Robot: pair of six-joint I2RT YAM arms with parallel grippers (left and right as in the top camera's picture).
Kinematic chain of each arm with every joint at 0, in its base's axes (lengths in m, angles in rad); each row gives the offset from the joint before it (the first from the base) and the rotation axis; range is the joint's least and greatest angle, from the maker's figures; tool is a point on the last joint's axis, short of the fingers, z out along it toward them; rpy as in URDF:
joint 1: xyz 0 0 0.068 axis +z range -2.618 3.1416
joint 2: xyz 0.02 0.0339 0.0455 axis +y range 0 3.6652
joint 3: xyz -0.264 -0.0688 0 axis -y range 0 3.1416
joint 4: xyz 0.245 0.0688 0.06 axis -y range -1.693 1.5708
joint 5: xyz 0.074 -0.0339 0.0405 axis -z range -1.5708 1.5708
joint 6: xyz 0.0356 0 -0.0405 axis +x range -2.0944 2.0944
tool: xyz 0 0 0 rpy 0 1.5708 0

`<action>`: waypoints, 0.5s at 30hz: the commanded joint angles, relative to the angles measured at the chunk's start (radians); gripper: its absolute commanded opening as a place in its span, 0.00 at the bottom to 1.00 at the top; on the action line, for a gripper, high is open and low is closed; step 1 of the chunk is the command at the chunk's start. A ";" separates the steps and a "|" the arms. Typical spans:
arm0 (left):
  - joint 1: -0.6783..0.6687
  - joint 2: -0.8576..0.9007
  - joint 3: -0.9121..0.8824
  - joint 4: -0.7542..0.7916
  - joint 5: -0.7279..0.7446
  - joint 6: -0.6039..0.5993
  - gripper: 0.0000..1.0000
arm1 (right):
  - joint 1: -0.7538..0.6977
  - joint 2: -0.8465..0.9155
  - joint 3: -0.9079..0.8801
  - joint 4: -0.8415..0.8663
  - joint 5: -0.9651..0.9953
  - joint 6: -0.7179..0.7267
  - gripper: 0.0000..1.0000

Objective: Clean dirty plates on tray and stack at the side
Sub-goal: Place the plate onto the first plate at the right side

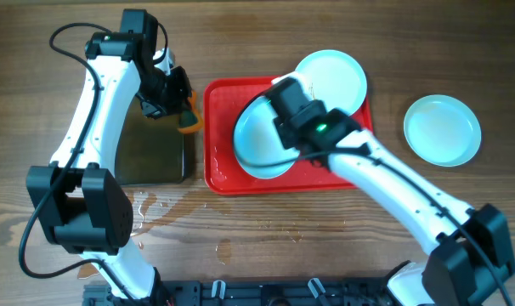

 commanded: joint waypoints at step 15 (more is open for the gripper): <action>0.002 -0.014 0.014 0.000 -0.006 0.020 0.04 | -0.916 -0.212 -0.002 -0.089 -0.634 0.028 0.05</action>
